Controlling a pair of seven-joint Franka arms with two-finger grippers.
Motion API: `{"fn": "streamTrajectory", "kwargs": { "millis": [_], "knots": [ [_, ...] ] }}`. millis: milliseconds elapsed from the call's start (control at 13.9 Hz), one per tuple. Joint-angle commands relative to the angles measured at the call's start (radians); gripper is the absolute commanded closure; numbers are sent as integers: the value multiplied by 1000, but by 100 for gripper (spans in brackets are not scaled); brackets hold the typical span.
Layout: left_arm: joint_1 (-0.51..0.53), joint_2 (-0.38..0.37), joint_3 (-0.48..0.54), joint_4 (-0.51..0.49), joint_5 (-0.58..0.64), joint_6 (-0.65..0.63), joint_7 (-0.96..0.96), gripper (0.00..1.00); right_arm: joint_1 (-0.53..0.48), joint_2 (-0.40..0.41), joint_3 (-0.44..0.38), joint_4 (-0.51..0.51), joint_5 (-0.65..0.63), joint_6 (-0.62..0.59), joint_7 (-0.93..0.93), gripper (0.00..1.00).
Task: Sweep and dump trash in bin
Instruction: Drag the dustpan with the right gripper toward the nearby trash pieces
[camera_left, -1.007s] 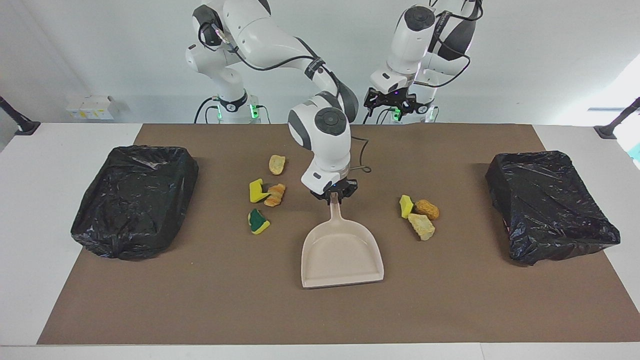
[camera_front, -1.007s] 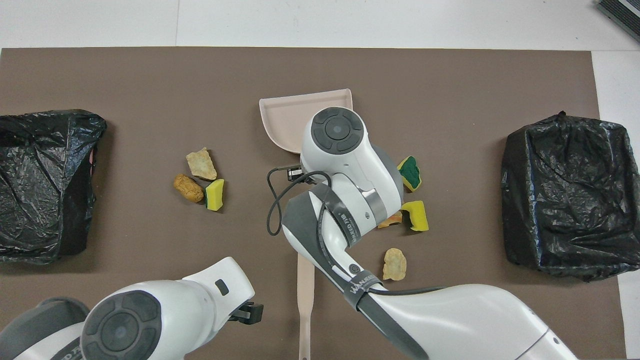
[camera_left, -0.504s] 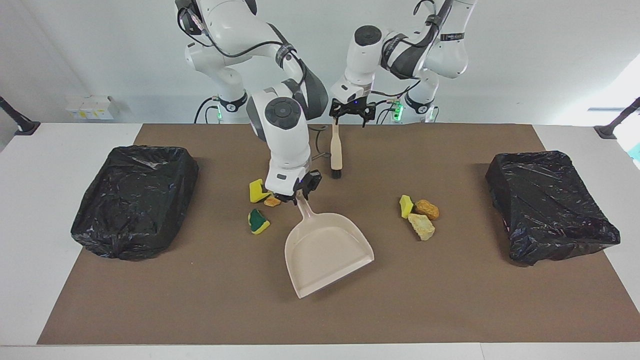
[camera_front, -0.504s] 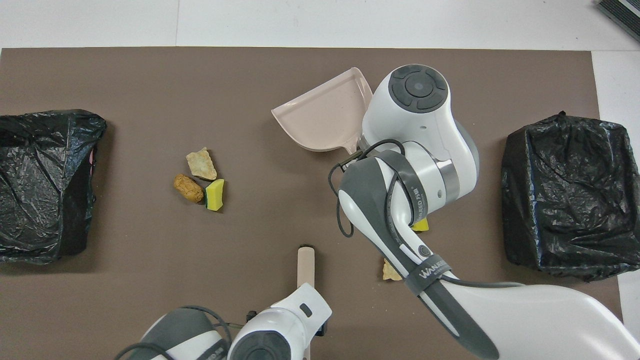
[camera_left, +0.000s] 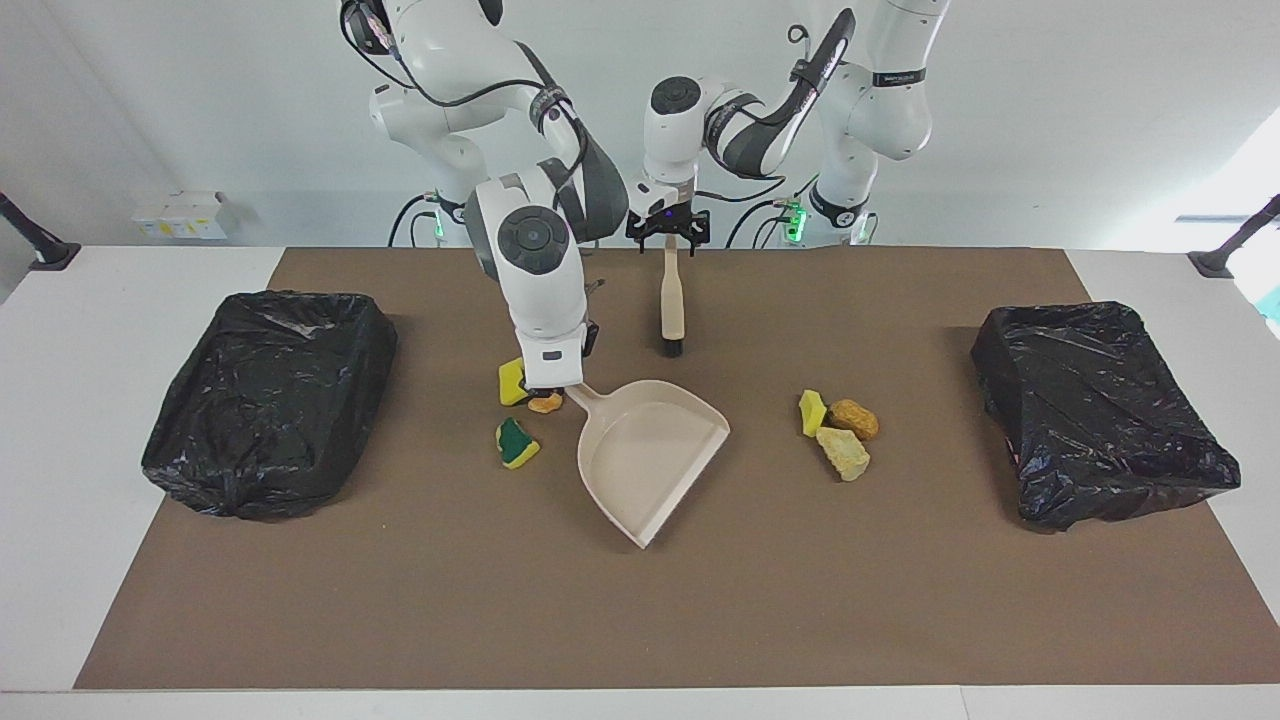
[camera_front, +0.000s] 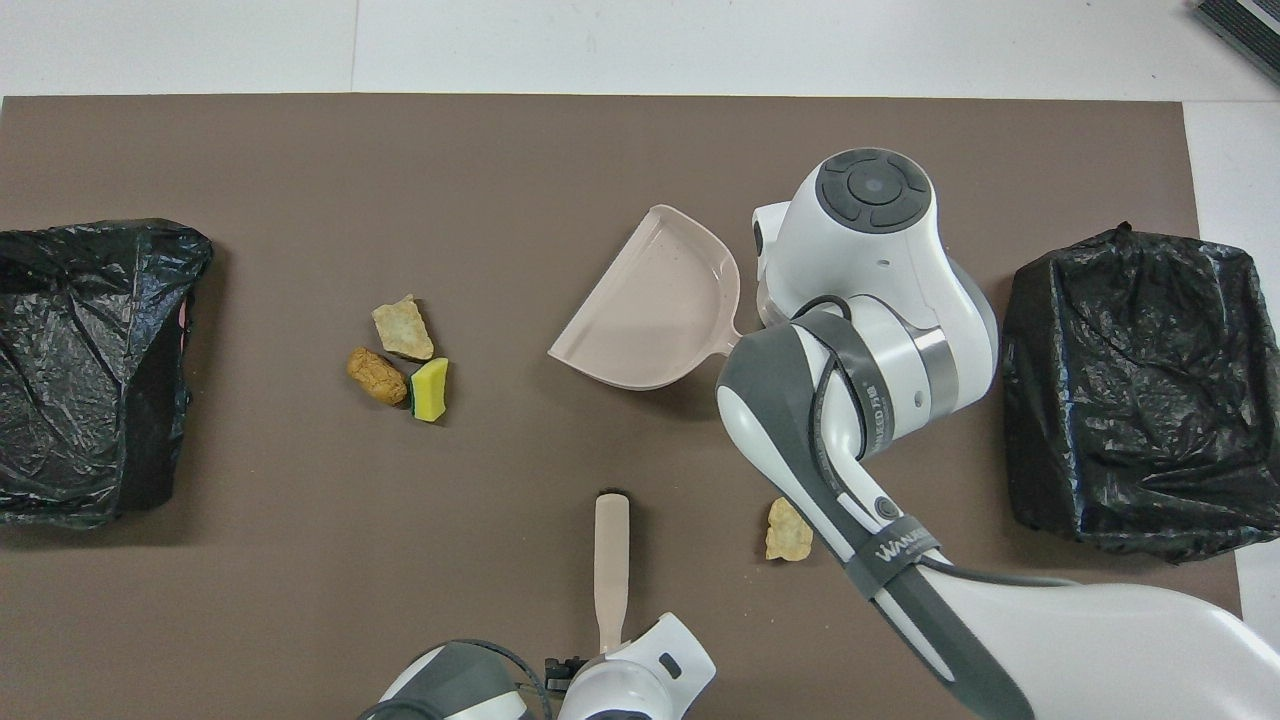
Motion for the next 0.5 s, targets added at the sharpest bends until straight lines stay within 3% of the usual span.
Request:
{"fn": "streamTrajectory", "kwargs": {
  "millis": [0,432],
  "knots": [
    [-19,-24,20,-36,-7,31,-12,0,-20,-37,10,-33,-75,-13,-178,100],
    [-12,-11,20,-56,-7,55,-3,0,-23,-38,12,-38,-166,-4,-338,100]
  ]
}}
